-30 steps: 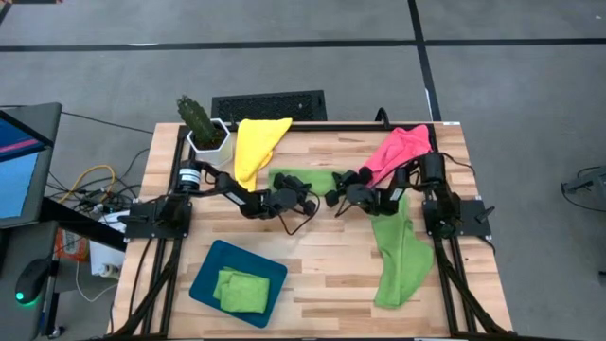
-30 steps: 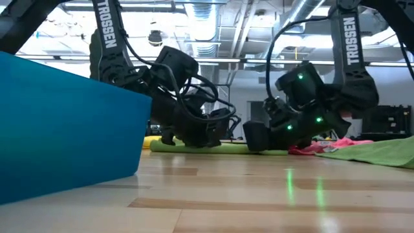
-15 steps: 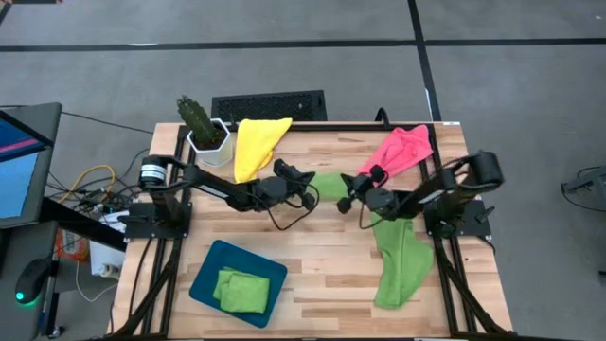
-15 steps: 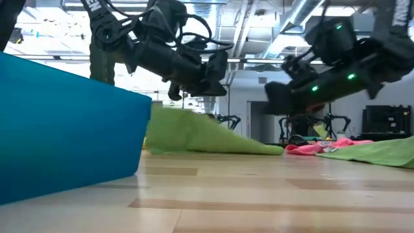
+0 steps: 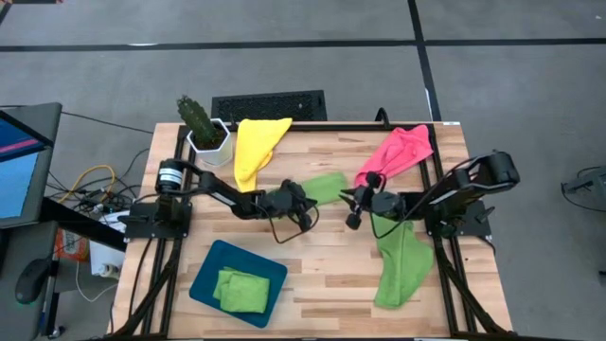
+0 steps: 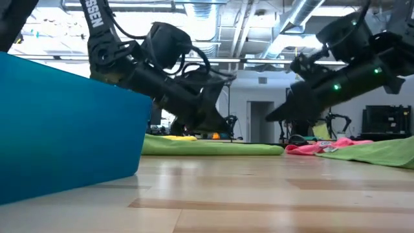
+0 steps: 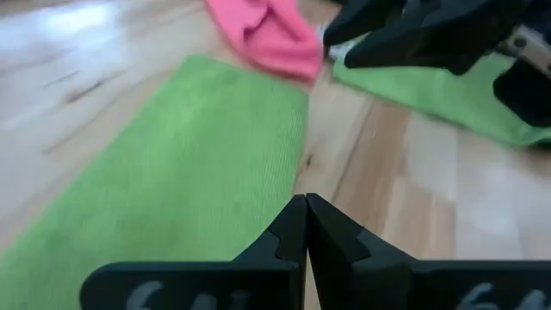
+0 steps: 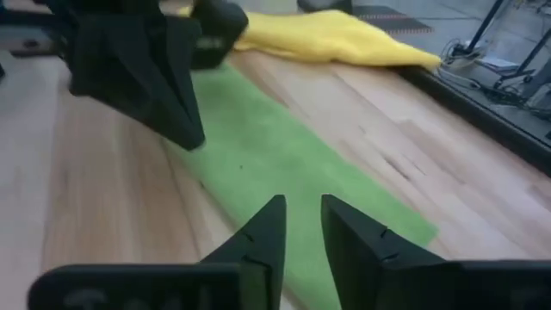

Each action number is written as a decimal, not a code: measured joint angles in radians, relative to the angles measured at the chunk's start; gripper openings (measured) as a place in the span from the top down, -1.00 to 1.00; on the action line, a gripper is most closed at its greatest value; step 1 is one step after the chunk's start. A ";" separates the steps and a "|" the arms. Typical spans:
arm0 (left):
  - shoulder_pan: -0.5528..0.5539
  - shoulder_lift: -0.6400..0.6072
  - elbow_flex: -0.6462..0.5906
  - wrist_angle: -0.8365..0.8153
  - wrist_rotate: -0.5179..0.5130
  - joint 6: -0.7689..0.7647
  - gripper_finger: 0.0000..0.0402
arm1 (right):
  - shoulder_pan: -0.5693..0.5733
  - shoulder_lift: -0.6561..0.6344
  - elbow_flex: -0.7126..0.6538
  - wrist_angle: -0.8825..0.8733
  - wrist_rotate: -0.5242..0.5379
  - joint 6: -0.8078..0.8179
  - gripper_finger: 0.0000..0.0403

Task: Fold microfiber towels
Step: Fold the top green microfiber

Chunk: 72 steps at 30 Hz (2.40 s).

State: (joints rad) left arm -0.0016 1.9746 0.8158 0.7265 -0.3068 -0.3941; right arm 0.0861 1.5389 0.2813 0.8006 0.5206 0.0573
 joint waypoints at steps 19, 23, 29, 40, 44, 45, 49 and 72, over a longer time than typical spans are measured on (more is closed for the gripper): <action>-0.081 0.008 0.001 -0.174 -0.255 0.027 1.00 | -0.090 0.289 0.039 0.044 0.021 0.342 0.18; -0.080 0.008 0.001 -0.185 -0.251 0.026 1.00 | -0.089 0.326 0.076 0.042 0.028 0.359 0.23; -0.081 0.008 0.001 -0.215 -0.249 0.025 1.00 | -0.089 0.315 0.110 0.017 0.005 0.371 0.60; -0.082 -0.189 0.000 -0.231 -0.279 0.193 1.00 | -0.091 0.254 0.109 -0.055 0.021 0.358 0.80; -0.034 -0.246 -0.020 -0.293 -0.311 0.240 1.00 | -0.095 0.253 0.109 -0.060 0.028 0.356 0.82; -0.015 -0.239 -0.038 -0.269 -0.272 0.227 1.00 | -0.095 0.253 0.109 -0.060 0.028 0.354 0.84; 0.040 -0.168 -0.096 -0.099 -0.232 0.158 1.00 | -0.095 0.252 0.109 -0.059 0.029 0.354 0.87; 0.060 0.040 -0.105 0.031 -0.174 0.019 1.00 | -0.095 0.168 0.267 -0.066 -0.067 0.111 0.85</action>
State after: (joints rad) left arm 0.0582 2.0145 0.7105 0.7576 -0.4805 -0.3750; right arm -0.0093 1.7069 0.5479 0.7345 0.4538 0.1681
